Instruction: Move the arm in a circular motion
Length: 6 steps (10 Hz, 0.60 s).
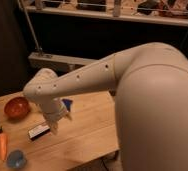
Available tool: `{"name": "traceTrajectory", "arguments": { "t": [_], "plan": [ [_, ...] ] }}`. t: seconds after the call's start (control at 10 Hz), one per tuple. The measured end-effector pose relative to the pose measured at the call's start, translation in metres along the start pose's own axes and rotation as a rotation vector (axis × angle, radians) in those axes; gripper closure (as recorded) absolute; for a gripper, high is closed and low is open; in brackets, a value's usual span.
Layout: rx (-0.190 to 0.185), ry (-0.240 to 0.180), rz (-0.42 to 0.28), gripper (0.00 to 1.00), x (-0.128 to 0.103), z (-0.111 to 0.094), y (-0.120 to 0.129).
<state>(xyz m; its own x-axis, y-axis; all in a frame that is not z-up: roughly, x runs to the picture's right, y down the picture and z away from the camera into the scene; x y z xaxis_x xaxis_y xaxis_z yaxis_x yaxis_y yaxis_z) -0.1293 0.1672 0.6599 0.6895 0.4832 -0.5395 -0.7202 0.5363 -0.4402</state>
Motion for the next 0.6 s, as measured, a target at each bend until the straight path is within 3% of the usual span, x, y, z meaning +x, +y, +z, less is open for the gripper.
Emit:
{"name": "traceTrajectory", "arguments": {
  "t": [0.1, 0.4, 0.5, 0.6],
  "plan": [
    [-0.002, 0.030, 0.084, 0.35, 0.029, 0.002, -0.019],
    [0.038, 0.099, 0.359, 0.35, 0.100, 0.012, -0.097],
    [0.069, 0.102, 0.483, 0.35, 0.119, 0.015, -0.138],
    [0.096, 0.091, 0.566, 0.35, 0.127, 0.015, -0.169]
  ]
}}
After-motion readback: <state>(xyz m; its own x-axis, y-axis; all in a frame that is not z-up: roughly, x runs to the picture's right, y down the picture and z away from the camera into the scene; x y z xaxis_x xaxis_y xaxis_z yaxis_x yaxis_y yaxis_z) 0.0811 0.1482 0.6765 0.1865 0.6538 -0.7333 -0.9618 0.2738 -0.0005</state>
